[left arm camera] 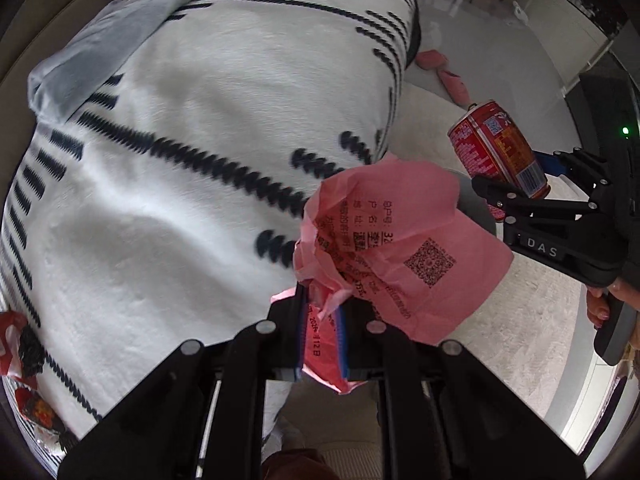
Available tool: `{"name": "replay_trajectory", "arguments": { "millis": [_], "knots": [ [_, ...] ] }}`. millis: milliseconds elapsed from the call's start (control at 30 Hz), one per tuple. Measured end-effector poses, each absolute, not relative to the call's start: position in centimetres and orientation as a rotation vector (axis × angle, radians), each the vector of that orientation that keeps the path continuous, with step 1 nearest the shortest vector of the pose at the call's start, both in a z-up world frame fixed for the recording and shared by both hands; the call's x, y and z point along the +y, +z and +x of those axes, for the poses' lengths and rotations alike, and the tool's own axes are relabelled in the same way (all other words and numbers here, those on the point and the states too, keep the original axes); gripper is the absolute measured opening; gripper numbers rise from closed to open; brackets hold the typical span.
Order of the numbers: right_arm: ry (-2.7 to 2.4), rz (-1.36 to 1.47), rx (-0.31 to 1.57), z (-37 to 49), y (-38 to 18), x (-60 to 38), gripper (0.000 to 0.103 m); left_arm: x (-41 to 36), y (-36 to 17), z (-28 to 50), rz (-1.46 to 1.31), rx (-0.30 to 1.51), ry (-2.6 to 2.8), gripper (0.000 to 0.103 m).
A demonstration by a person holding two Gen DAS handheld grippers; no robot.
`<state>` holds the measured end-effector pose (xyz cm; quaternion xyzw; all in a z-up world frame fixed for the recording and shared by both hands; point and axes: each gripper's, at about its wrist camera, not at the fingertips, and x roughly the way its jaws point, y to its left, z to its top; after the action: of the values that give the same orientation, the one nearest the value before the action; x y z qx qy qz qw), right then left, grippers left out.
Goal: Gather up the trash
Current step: 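Carry the pink paper and red can to the bin and release the can, then open the left tool to drop the pink paper into the bin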
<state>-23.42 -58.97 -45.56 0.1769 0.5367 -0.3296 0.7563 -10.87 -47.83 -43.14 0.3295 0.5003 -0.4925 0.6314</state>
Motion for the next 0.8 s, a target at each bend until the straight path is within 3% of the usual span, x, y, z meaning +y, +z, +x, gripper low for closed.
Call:
{"name": "replay_trajectory", "arguments": {
  "millis": [333,400,433,800],
  "knots": [
    [-0.834,0.506,1.211,-31.2,-51.7,-63.9,0.064,-55.7,-47.0,-17.5,0.878,1.117,-1.252,0.013],
    [-0.844,0.509,1.210,-32.0,-52.4,-64.4,0.069,-56.8,-47.6,-18.0,0.893,1.117,-1.268,0.013],
    [-0.853,0.508,1.206,-32.4,-52.5,-64.5,0.078,-57.2,-47.8,-18.4,0.901,1.116,-1.275,0.013],
    [-0.937,0.539,1.176,-36.1,-51.7,-66.2,0.078,-60.7,-49.3,-21.7,0.959,1.100,-1.352,0.013]
  ]
}}
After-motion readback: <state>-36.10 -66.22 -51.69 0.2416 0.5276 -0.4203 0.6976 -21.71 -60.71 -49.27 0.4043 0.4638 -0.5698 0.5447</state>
